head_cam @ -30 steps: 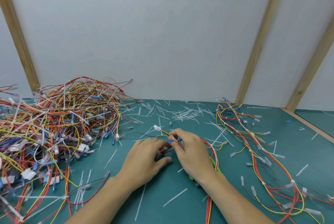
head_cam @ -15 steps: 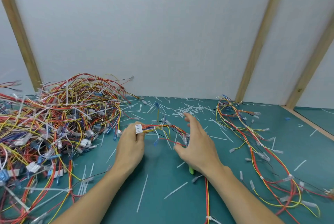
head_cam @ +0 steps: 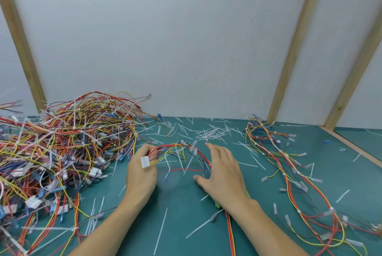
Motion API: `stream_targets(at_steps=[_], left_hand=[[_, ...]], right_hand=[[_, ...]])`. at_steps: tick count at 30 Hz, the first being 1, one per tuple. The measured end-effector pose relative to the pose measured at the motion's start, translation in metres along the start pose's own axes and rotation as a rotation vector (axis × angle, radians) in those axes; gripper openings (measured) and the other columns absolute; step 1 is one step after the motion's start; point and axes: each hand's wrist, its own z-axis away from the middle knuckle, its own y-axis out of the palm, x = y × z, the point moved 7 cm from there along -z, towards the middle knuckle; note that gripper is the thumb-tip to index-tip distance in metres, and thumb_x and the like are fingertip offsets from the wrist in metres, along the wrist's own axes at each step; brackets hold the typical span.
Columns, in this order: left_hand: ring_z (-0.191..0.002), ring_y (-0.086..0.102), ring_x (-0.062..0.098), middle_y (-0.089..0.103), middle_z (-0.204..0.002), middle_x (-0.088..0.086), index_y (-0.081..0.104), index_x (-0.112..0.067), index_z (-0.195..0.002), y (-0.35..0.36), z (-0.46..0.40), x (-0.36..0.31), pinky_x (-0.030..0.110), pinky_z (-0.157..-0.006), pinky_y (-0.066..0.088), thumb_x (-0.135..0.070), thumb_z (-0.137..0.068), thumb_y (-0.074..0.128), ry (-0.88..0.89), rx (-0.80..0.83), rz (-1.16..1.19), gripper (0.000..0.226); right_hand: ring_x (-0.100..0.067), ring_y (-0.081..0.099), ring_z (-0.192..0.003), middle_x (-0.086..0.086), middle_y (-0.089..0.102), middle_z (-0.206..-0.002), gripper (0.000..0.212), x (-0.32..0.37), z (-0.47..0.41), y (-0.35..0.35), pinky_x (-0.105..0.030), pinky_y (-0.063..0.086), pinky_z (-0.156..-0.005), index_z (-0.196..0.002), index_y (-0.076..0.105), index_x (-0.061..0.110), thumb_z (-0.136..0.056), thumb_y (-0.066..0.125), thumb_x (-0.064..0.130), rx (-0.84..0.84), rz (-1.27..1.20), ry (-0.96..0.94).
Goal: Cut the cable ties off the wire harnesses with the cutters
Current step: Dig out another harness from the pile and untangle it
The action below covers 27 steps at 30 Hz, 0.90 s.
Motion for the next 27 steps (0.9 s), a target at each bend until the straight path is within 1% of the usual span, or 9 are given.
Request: stream_targets(at_steps=[6,9,12,15,17,20,22,25,27], left_hand=[[-0.079,0.057,0.017,0.067,-0.084,0.002,0.064,-0.018,-0.090,-0.002,-0.003,0.015,0.026,-0.074,0.043,-0.013,-0.105,0.050,-0.086,-0.034,0.156,0.021],[-0.076,0.056,0.014,0.068,-0.082,0.000,0.067,-0.019,-0.086,0.000,-0.007,0.024,0.029,-0.073,0.043,-0.012,-0.103,0.053,-0.139,-0.053,0.213,0.024],[-0.069,0.045,0.020,0.059,-0.070,0.003,0.066,-0.012,-0.077,-0.003,-0.009,0.032,0.033,-0.066,0.034,-0.014,-0.102,0.057,-0.210,-0.081,0.236,0.026],[-0.068,0.031,0.019,0.041,-0.061,0.002,0.055,-0.011,-0.068,-0.010,-0.011,0.035,0.033,-0.060,0.023,-0.013,-0.100,0.059,-0.239,-0.124,0.203,0.032],[-0.067,0.030,0.020,0.039,-0.061,0.004,0.056,-0.011,-0.069,-0.011,-0.011,0.036,0.034,-0.060,0.022,-0.012,-0.100,0.060,-0.249,-0.140,0.202,0.030],[-0.057,0.037,0.019,0.048,-0.055,-0.004,0.064,-0.007,-0.076,-0.010,-0.011,0.036,0.032,-0.057,0.028,-0.012,-0.098,0.062,-0.253,-0.155,0.258,0.023],[-0.050,0.039,0.014,0.052,-0.053,-0.009,0.068,-0.006,-0.084,-0.008,-0.012,0.033,0.026,-0.051,0.029,-0.010,-0.097,0.064,-0.237,-0.142,0.261,0.013],[-0.039,0.036,0.010,0.054,-0.056,-0.003,0.066,-0.010,-0.093,-0.002,-0.009,0.033,0.016,-0.038,0.030,-0.014,-0.094,0.069,-0.260,-0.089,0.293,0.005],[-0.045,0.043,0.014,0.056,-0.062,0.002,0.066,-0.012,-0.096,-0.001,-0.008,0.033,0.017,-0.039,0.034,-0.013,-0.093,0.071,-0.281,-0.073,0.312,0.006]], right_hand=[[-0.016,0.031,-0.138,0.008,0.038,-0.147,0.079,-0.008,0.000,-0.013,-0.031,0.034,-0.110,-0.154,0.027,0.031,-0.089,0.070,0.045,-0.068,0.107,0.078],[-0.018,0.036,-0.135,0.007,0.039,-0.144,0.077,-0.007,0.001,-0.024,-0.032,0.039,-0.107,-0.151,0.034,0.031,-0.087,0.073,0.048,-0.143,0.112,0.124],[-0.021,0.036,-0.139,0.004,0.039,-0.147,0.081,-0.010,0.002,-0.033,-0.036,0.038,-0.111,-0.150,0.039,0.028,-0.082,0.079,0.050,-0.232,0.100,0.152],[-0.019,0.038,-0.137,0.006,0.039,-0.143,0.091,-0.018,0.001,-0.035,-0.034,0.038,-0.108,-0.151,0.032,0.029,-0.078,0.078,0.059,-0.221,0.082,0.237],[-0.018,0.049,-0.127,0.009,0.050,-0.127,0.079,-0.024,0.000,-0.032,-0.034,0.040,-0.097,-0.141,0.038,0.030,-0.079,0.074,0.063,-0.156,0.055,0.302],[-0.021,0.065,-0.092,0.016,0.057,-0.077,0.039,-0.029,0.001,-0.027,-0.035,0.038,-0.072,-0.095,0.055,0.034,-0.085,0.062,0.071,-0.051,0.014,0.380],[-0.019,0.063,-0.074,0.008,0.057,-0.059,0.053,-0.031,0.001,-0.025,-0.033,0.040,-0.062,-0.070,0.060,0.023,-0.090,0.054,0.072,-0.048,0.009,0.354],[-0.010,0.056,-0.053,0.008,0.057,-0.047,0.059,-0.032,-0.001,-0.021,-0.028,0.040,-0.055,-0.062,0.066,0.017,-0.095,0.055,0.065,-0.048,-0.199,0.318],[-0.008,0.051,-0.044,0.008,0.056,-0.043,0.056,-0.035,-0.004,-0.014,-0.028,0.041,-0.057,-0.059,0.067,0.016,-0.096,0.059,0.058,-0.004,-0.452,0.349]])
